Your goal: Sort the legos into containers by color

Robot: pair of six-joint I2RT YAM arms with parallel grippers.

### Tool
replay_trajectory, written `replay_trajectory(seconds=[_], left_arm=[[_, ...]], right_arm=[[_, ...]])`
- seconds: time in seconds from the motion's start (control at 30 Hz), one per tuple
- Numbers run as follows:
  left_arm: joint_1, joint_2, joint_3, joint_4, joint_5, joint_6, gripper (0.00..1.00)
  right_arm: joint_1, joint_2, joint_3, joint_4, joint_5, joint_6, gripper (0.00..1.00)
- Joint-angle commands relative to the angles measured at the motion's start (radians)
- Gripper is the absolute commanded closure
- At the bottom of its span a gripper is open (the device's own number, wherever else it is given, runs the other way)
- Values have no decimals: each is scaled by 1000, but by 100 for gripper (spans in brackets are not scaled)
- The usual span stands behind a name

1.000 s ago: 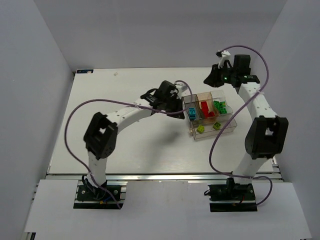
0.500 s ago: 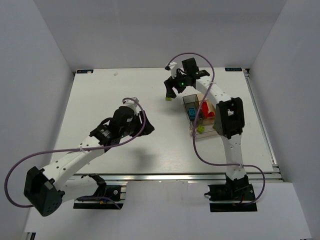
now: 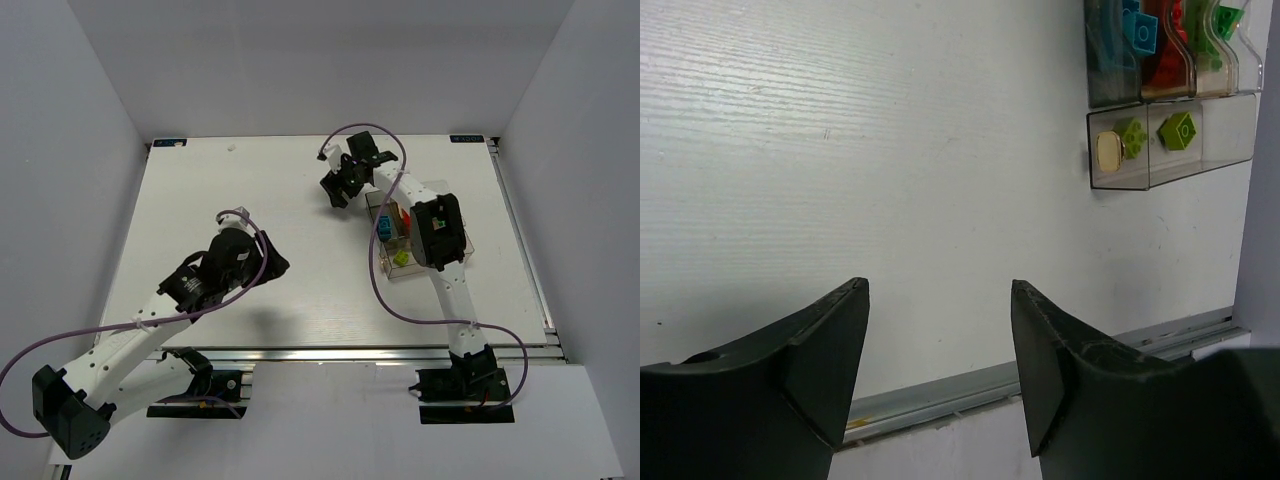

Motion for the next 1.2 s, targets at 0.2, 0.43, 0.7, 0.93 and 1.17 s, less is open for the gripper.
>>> replay_trajectory(seconds=[0.2,0.43,0.7,0.93,1.17], left_arm=[[3,8,13,-32,-36,-16,31],[3,8,2,-10,-40,-20,31],[3,7,-42,66,-45,-25,30],[3,54,-61,140,-30,1,28],[13,140,-41,198,16,75,26]], right_arm=[[4,22,41,14,-67,-66,42],[-7,-48,3,23,-139,-71,80],[-42,-500,-367,103,-480,-77,100],[-131,-835,-693,-24,-511,-213,100],[-247,-1059,-962,-86,-322,-286,100]])
